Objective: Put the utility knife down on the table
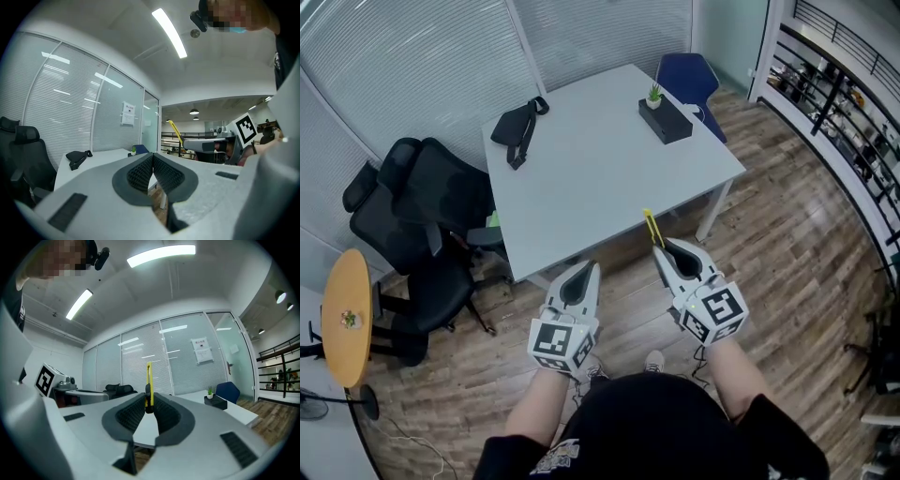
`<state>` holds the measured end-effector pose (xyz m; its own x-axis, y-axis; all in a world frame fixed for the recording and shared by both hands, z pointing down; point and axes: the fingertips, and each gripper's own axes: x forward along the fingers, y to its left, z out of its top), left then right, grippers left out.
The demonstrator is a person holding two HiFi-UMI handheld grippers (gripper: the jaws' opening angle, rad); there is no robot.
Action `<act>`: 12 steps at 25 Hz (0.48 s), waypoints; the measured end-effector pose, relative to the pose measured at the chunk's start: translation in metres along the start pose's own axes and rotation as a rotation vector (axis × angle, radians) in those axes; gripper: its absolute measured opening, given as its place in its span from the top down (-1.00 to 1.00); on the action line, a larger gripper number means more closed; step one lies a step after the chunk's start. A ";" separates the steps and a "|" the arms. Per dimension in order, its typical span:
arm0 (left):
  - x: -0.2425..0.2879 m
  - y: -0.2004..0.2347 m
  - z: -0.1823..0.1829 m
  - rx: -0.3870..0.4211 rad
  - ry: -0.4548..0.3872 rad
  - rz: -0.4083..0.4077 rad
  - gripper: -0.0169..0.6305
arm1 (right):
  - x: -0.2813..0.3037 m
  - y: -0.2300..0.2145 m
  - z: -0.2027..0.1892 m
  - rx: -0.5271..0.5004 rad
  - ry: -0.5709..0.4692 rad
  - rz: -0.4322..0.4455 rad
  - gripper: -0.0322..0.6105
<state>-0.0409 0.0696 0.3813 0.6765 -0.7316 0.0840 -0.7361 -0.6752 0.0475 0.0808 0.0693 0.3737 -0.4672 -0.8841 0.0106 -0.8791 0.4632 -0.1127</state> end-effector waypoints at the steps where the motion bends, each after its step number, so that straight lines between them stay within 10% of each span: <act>1: 0.003 -0.005 0.000 0.002 0.000 0.003 0.93 | -0.003 -0.004 0.001 -0.001 0.000 0.004 0.72; 12: 0.027 -0.031 0.004 0.012 0.003 0.023 0.93 | -0.014 -0.039 0.001 0.010 0.006 0.027 0.72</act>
<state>0.0003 0.0710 0.3780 0.6594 -0.7466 0.0879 -0.7511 -0.6594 0.0339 0.1221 0.0639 0.3768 -0.4914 -0.8708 0.0131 -0.8651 0.4863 -0.1232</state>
